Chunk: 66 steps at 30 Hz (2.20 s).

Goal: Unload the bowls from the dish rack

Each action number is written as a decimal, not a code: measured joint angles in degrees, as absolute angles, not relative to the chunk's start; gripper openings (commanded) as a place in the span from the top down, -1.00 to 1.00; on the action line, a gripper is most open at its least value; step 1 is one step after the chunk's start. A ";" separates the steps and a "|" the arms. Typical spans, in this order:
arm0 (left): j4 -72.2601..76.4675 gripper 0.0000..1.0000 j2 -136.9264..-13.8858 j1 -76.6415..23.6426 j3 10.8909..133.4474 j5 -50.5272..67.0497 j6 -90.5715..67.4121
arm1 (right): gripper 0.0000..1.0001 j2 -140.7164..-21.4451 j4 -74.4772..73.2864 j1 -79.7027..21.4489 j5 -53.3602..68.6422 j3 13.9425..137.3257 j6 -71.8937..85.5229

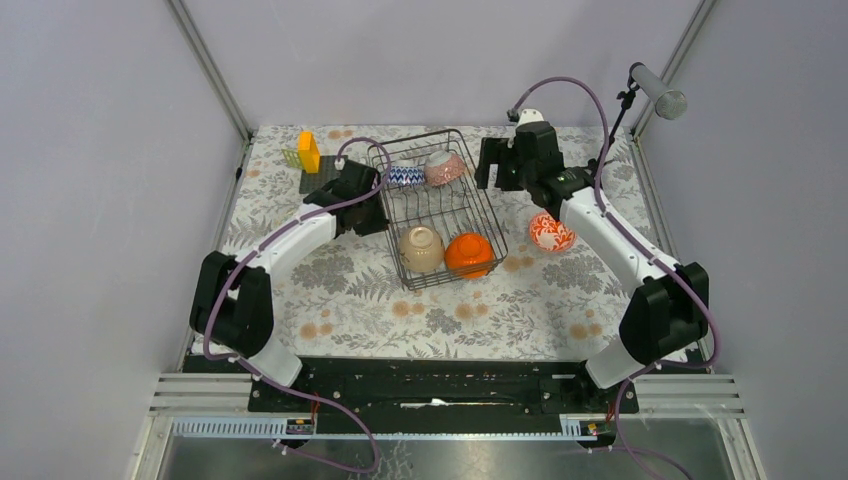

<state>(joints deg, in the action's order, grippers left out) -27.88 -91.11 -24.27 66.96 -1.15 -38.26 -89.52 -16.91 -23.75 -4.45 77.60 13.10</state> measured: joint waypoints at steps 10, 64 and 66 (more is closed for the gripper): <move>-25.36 1.00 -86.89 -25.26 62.04 -1.19 -37.28 | -0.99 -96.25 -10.52 -25.23 9.13 81.89 25.32; -28.62 -0.91 -64.88 -15.51 55.68 16.29 -36.01 | -0.99 -119.17 -8.36 -32.91 29.04 95.92 -55.75; -28.64 -0.91 -64.71 -15.20 55.68 16.23 -35.99 | -0.99 -119.83 -8.78 -32.91 29.04 96.14 -56.40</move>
<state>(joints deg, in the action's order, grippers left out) -28.64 -64.71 -15.20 55.68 16.23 -35.99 -119.83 -8.78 -32.91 29.04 96.14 -56.40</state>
